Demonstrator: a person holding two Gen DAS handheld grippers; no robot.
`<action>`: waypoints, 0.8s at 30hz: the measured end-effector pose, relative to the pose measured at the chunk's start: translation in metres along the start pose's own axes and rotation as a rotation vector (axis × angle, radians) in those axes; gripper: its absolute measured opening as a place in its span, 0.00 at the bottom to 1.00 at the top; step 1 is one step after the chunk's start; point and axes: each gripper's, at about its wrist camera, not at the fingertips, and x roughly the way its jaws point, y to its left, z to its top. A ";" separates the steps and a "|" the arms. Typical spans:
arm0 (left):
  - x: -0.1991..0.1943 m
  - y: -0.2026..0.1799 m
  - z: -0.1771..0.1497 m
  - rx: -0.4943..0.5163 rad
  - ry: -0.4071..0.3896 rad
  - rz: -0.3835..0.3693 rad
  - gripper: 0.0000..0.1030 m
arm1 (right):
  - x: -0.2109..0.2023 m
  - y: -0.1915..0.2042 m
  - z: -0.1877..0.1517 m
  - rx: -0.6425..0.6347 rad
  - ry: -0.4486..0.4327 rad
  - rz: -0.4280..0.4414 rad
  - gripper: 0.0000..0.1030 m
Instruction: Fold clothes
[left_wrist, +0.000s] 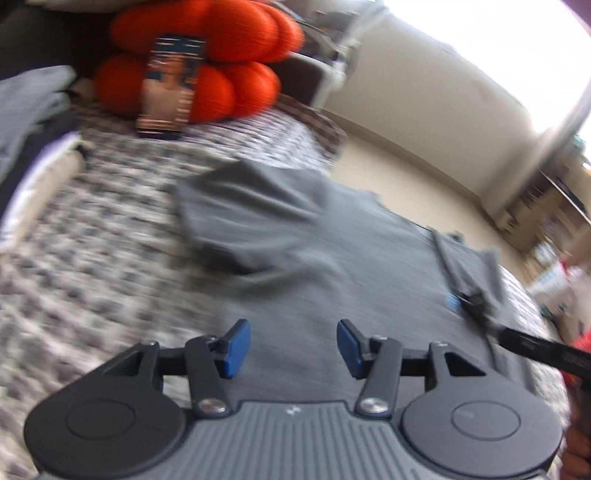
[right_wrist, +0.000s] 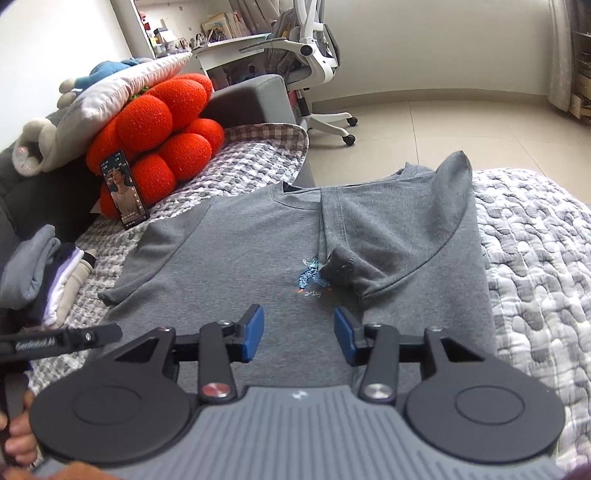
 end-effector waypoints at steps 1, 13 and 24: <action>0.000 0.008 0.002 -0.023 -0.007 0.012 0.52 | -0.002 0.000 -0.001 0.002 0.001 -0.001 0.47; 0.014 0.066 0.016 -0.263 -0.095 0.002 0.50 | -0.012 -0.014 -0.011 0.058 0.032 -0.018 0.49; 0.036 0.067 0.020 -0.341 -0.149 -0.057 0.49 | -0.017 -0.031 -0.015 0.075 0.037 -0.032 0.51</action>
